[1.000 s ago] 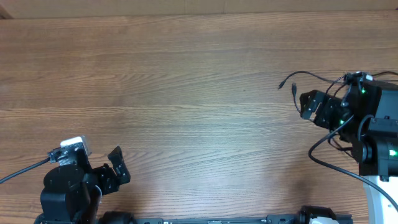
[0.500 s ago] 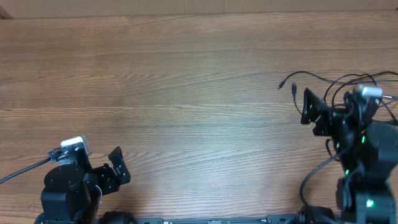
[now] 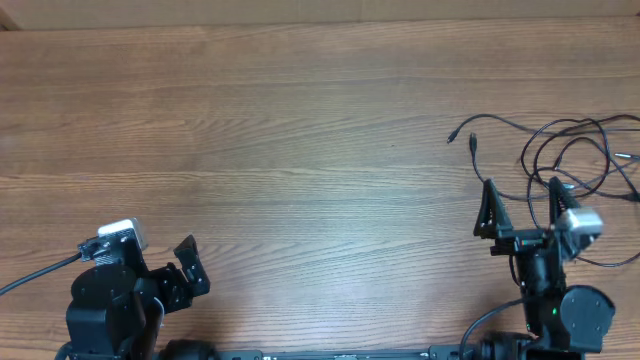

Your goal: Untangle cables

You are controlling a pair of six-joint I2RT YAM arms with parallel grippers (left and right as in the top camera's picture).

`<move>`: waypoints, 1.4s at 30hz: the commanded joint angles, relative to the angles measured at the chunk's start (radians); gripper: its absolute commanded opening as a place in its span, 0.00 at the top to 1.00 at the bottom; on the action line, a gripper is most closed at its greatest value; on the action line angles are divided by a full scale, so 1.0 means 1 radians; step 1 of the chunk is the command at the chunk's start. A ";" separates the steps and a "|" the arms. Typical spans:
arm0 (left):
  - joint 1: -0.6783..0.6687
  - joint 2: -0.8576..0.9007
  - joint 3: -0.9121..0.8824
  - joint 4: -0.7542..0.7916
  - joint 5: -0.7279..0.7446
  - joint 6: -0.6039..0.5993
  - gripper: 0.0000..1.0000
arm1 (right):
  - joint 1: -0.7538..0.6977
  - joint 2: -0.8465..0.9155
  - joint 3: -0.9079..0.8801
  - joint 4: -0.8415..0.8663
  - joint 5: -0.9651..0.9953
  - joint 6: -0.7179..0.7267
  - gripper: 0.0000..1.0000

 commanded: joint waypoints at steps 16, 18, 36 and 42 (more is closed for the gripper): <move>0.005 -0.006 -0.002 0.000 -0.002 0.012 0.00 | 0.006 -0.160 -0.272 0.296 0.018 -0.023 0.00; 0.005 -0.006 -0.002 0.000 -0.002 0.012 0.00 | 0.006 -0.160 -0.289 0.292 0.020 -0.040 0.00; 0.005 -0.006 -0.002 0.000 -0.002 0.012 0.00 | 0.008 -0.151 -0.289 0.000 -0.042 -0.045 0.00; 0.005 -0.006 -0.002 0.000 -0.002 0.012 0.00 | 0.008 -0.151 -0.289 0.000 -0.042 -0.044 0.00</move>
